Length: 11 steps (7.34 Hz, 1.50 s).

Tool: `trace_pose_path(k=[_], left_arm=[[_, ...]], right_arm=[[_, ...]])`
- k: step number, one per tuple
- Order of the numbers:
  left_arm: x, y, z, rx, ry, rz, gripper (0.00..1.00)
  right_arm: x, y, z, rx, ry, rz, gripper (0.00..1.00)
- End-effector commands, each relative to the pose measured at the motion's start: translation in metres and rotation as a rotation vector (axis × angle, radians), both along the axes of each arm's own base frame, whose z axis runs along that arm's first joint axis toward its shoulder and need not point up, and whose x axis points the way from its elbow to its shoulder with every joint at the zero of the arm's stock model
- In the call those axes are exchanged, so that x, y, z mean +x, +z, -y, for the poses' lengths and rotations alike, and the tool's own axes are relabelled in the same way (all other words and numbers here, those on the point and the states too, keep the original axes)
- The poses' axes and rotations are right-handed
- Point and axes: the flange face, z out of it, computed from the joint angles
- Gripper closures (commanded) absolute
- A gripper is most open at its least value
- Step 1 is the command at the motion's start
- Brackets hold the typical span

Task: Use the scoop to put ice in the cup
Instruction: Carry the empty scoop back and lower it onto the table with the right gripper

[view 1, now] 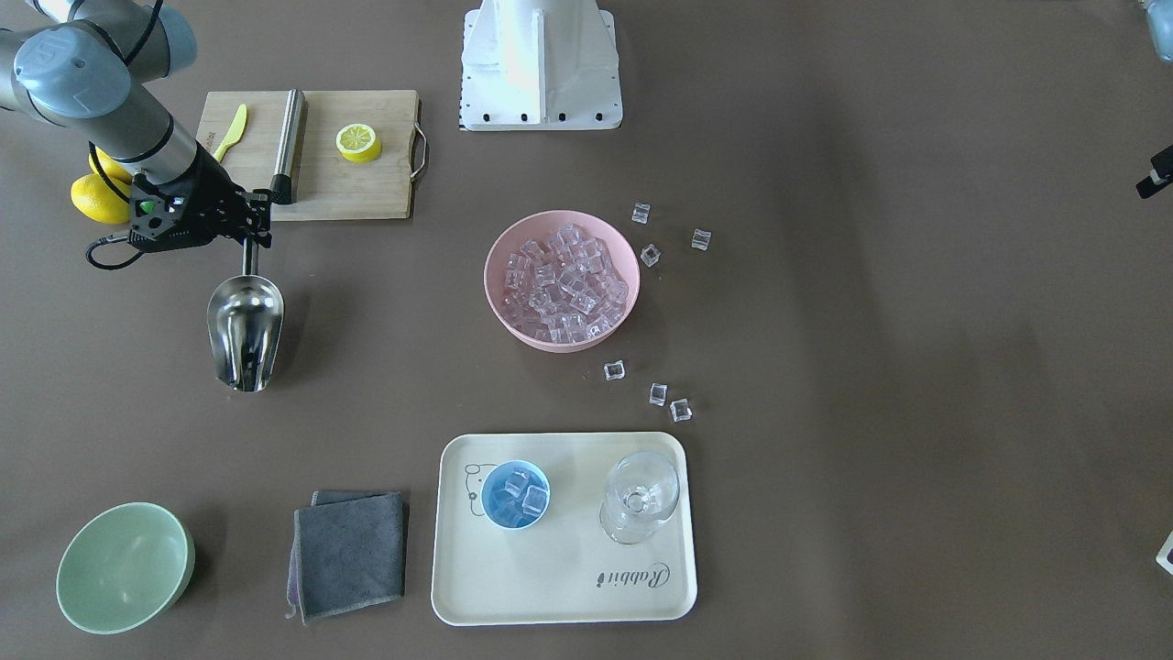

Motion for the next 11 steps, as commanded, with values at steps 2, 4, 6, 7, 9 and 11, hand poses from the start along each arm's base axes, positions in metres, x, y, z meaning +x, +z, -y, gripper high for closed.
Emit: trace_pose_path(k=[2, 4, 6, 7, 9, 11], left_arm=[[0.000, 0.000, 0.000, -0.001, 0.000, 0.000, 0.02], [0.001, 0.000, 0.000, -0.001, 0.002, 0.000, 0.02], [0.001, 0.000, 0.000, -0.001, 0.003, 0.000, 0.02], [0.001, 0.000, 0.000, -0.001, 0.003, 0.000, 0.02], [0.001, 0.000, 0.000, -0.001, 0.003, 0.000, 0.02], [0.001, 0.000, 0.000, -0.001, 0.003, 0.000, 0.02]], right_arm=[[-0.008, 0.001, -0.004, -0.002, 0.005, -0.009, 1.00], [-0.010, 0.002, -0.006, -0.002, 0.002, -0.011, 1.00], [-0.013, 0.002, -0.007, -0.007, -0.008, -0.009, 0.89], [-0.017, 0.002, -0.006, -0.012, -0.018, -0.007, 0.25], [-0.016, 0.000, -0.007, -0.010, -0.037, -0.003, 0.00], [-0.013, -0.012, -0.012, -0.033, -0.064, 0.023, 0.00]])
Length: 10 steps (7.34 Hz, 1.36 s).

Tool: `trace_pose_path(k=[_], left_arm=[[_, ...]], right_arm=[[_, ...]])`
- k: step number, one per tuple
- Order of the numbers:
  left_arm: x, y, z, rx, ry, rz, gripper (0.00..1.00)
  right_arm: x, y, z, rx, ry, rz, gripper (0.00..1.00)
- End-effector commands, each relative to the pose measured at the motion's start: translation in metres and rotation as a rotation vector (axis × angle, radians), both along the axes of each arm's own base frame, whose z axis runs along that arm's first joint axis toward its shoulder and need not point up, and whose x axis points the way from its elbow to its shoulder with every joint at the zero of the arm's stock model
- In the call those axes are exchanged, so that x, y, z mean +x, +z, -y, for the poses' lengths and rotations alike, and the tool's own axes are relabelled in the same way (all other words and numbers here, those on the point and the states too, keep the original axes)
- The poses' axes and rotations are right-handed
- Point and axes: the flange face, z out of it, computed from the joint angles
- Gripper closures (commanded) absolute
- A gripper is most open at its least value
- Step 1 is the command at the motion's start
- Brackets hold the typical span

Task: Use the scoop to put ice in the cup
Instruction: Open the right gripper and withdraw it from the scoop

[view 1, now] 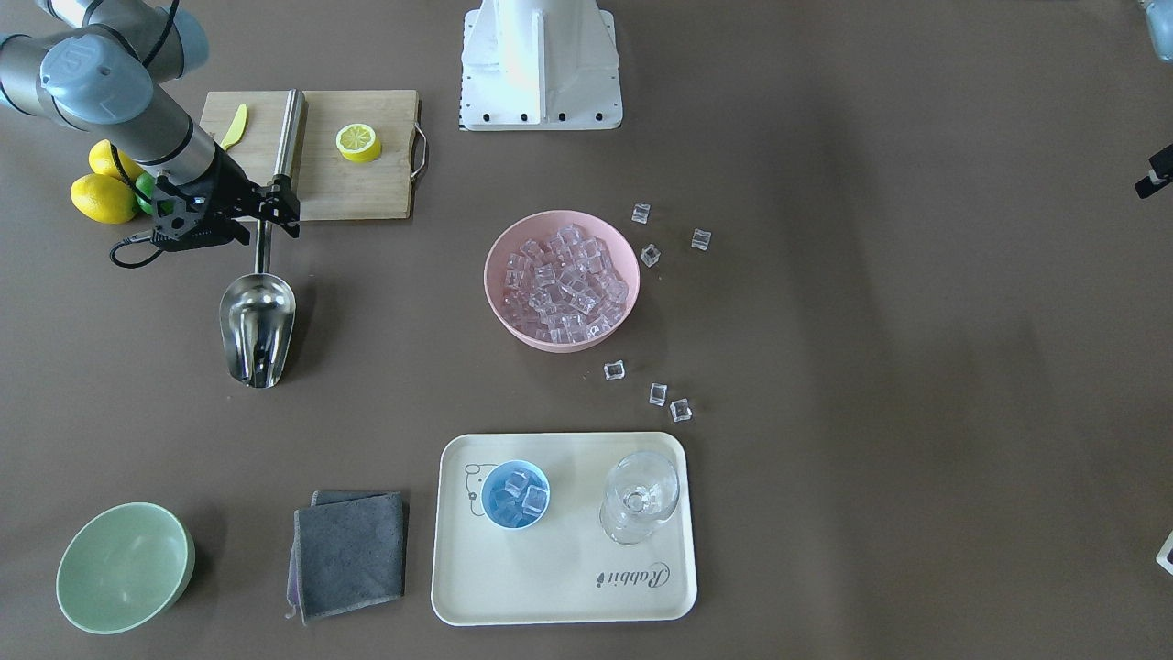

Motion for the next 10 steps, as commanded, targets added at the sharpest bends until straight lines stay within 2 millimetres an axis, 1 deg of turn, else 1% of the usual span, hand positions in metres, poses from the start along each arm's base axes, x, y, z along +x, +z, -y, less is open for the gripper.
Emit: trace_pose_path(k=[1, 2, 3, 4, 5, 6, 7, 8, 9, 10], left_arm=[[0.000, 0.000, 0.000, 0.000, 0.000, 0.000, 0.02], [0.000, 0.000, 0.000, 0.000, 0.000, 0.000, 0.02], [0.000, 0.001, -0.001, -0.002, 0.000, 0.000, 0.02], [0.000, 0.000, 0.000, 0.000, 0.000, 0.000, 0.02], [0.000, 0.001, -0.001, -0.002, 0.000, 0.000, 0.02], [0.000, 0.000, 0.000, 0.000, 0.000, 0.000, 0.02], [0.000, 0.001, -0.001, -0.002, 0.000, 0.000, 0.02], [0.000, 0.000, 0.000, 0.000, 0.000, 0.000, 0.02], [0.000, 0.001, -0.001, -0.002, 0.000, 0.000, 0.02], [0.001, 0.000, 0.000, 0.000, 0.002, 0.000, 0.02]], right_arm=[[0.012, -0.024, -0.004, -0.024, -0.015, 0.002, 0.00], [0.026, -0.037, -0.002, -0.012, -0.012, -0.013, 0.00], [0.049, -0.048, 0.006, 0.013, -0.021, -0.049, 0.00], [0.084, -0.051, 0.014, 0.047, -0.033, -0.095, 0.00], [0.118, -0.041, 0.021, 0.079, -0.040, -0.133, 0.00], [0.138, -0.028, 0.037, 0.093, -0.032, -0.162, 0.00], [0.161, -0.013, 0.042, 0.156, -0.076, -0.180, 0.00], [0.191, 0.007, 0.043, 0.222, -0.126, -0.205, 0.00], [0.223, 0.038, 0.051, 0.225, -0.131, -0.237, 0.00], [0.278, 0.083, 0.056, 0.187, -0.090, -0.272, 0.00]])
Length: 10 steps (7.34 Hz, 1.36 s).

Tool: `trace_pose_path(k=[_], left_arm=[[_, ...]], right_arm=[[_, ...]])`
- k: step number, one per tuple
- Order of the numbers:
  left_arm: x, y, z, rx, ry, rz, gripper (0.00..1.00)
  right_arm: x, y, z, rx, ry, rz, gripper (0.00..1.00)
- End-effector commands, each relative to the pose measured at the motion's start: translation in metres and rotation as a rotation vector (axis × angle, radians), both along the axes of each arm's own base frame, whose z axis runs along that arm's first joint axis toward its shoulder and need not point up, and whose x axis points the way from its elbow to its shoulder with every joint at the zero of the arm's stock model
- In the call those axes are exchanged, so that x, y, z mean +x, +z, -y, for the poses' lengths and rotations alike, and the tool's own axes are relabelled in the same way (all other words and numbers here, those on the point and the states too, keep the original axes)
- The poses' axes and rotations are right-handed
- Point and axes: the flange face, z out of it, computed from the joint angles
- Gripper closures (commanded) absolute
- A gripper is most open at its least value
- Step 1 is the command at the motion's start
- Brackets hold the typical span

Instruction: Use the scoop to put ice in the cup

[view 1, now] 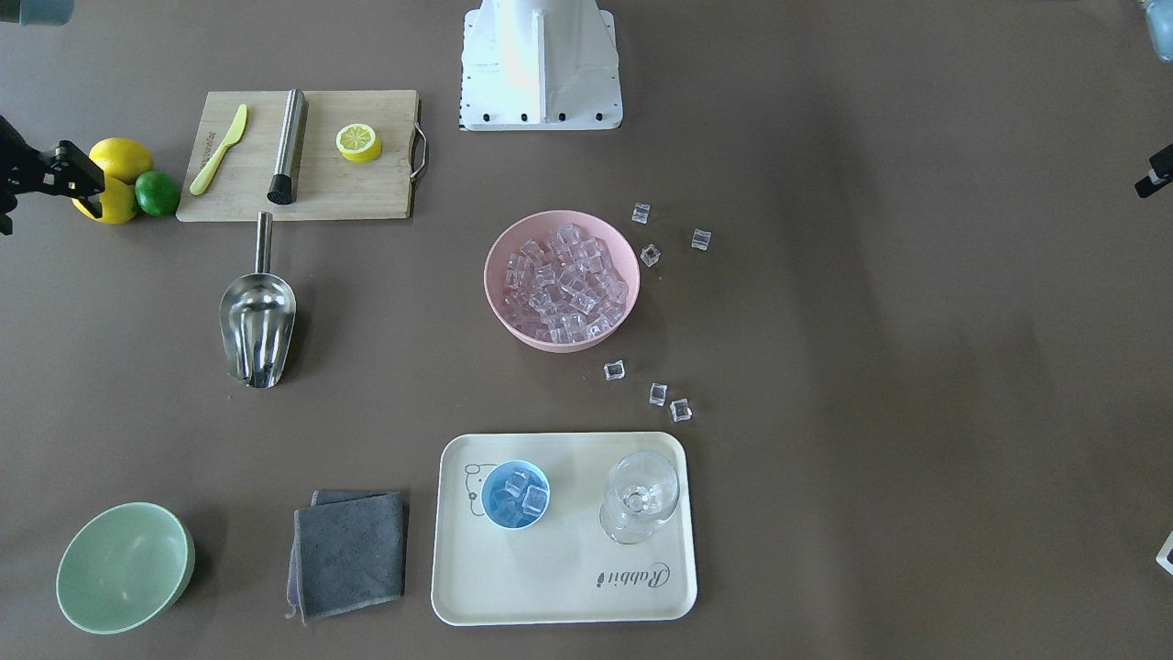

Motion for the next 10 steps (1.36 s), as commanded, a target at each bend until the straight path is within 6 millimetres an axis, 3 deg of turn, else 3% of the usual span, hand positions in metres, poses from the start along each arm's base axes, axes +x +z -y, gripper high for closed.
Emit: trace_pose_path(k=[1, 2, 3, 4, 5, 7, 10], left_arm=[[0.007, 0.000, 0.001, 0.001, 0.017, 0.000, 0.02], [0.011, 0.000, 0.001, 0.001, 0.026, 0.001, 0.02], [0.011, 0.000, 0.001, 0.001, 0.026, 0.001, 0.02], [0.011, 0.000, 0.001, 0.001, 0.026, 0.001, 0.02], [0.011, 0.000, 0.001, 0.001, 0.026, 0.001, 0.02], [0.011, 0.000, 0.001, 0.001, 0.026, 0.000, 0.02], [0.011, -0.001, 0.002, 0.003, 0.026, 0.001, 0.02]], right_arm=[[0.134, 0.116, -0.001, -0.068, 0.062, -0.037, 0.00], [0.187, 0.169, -0.009, -0.089, 0.072, -0.001, 0.00], [0.219, 0.194, -0.019, -0.093, 0.095, 0.005, 0.00], [0.234, 0.196, -0.023, -0.097, 0.134, -0.004, 0.00], [0.236, 0.190, -0.022, -0.098, 0.152, 0.002, 0.00], [0.236, 0.156, -0.016, -0.110, 0.246, 0.016, 0.00], [0.231, 0.145, -0.015, -0.103, 0.241, 0.066, 0.00]])
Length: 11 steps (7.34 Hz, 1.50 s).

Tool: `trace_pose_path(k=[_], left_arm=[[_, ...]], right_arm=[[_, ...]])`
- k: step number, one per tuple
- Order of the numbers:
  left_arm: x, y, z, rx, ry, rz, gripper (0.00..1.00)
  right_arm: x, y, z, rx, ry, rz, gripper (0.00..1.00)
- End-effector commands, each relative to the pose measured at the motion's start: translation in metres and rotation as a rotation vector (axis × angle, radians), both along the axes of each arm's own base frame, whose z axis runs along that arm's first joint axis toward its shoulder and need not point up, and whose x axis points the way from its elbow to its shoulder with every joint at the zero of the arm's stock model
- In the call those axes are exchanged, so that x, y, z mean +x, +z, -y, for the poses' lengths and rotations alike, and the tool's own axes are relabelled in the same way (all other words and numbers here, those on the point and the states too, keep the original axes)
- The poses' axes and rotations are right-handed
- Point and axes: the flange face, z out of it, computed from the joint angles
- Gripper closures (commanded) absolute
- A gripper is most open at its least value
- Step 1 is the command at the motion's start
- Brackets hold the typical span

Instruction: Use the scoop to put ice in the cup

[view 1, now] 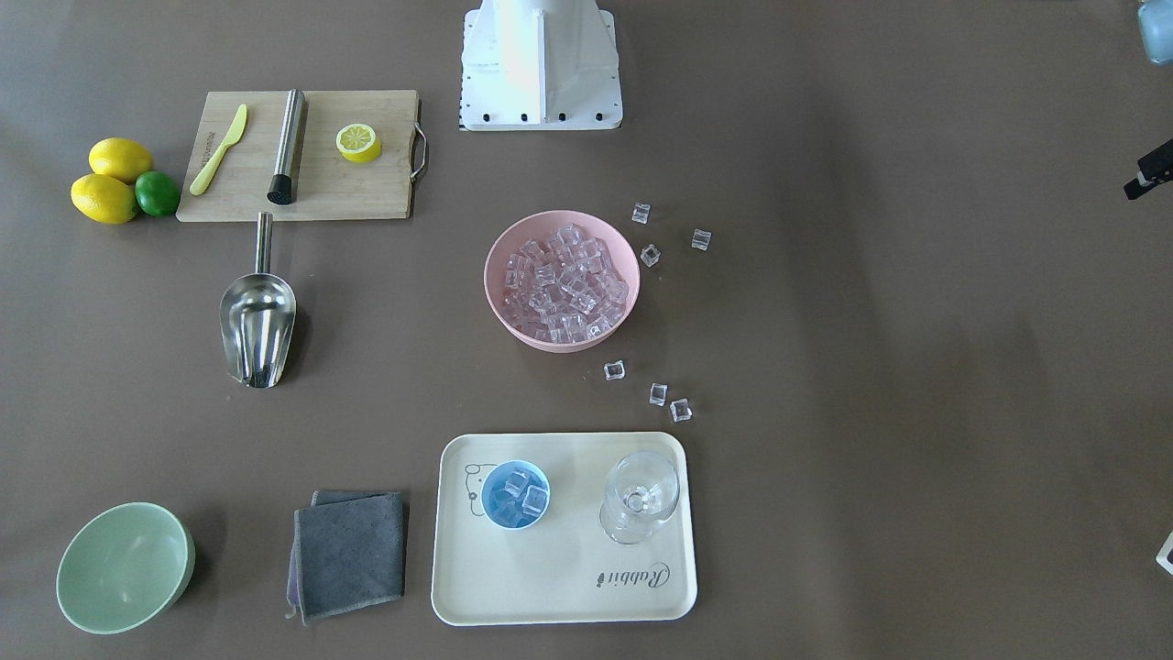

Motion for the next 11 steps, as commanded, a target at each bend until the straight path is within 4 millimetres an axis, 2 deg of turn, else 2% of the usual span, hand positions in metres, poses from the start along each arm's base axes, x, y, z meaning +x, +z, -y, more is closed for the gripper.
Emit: trace_pose_path(k=[1, 3, 4, 8, 11], left_arm=[[0.000, 0.000, 0.000, 0.000, 0.000, -0.001, 0.02], [0.000, 0.000, 0.000, 0.000, 0.000, 0.000, 0.02], [0.000, 0.000, 0.000, 0.000, 0.000, 0.000, 0.02], [0.003, 0.005, -0.002, -0.010, 0.008, 0.002, 0.02], [-0.001, 0.022, 0.000, -0.045, -0.008, 0.011, 0.02]], right_arm=[[-0.001, 0.000, 0.001, 0.005, -0.008, 0.010, 0.00], [-0.001, 0.016, 0.002, -0.017, -0.009, 0.009, 0.00], [-0.001, 0.018, 0.003, -0.020, -0.009, 0.009, 0.00], [-0.002, 0.016, 0.005, -0.015, -0.010, 0.008, 0.00], [-0.001, 0.017, 0.009, -0.014, -0.010, 0.006, 0.00]])
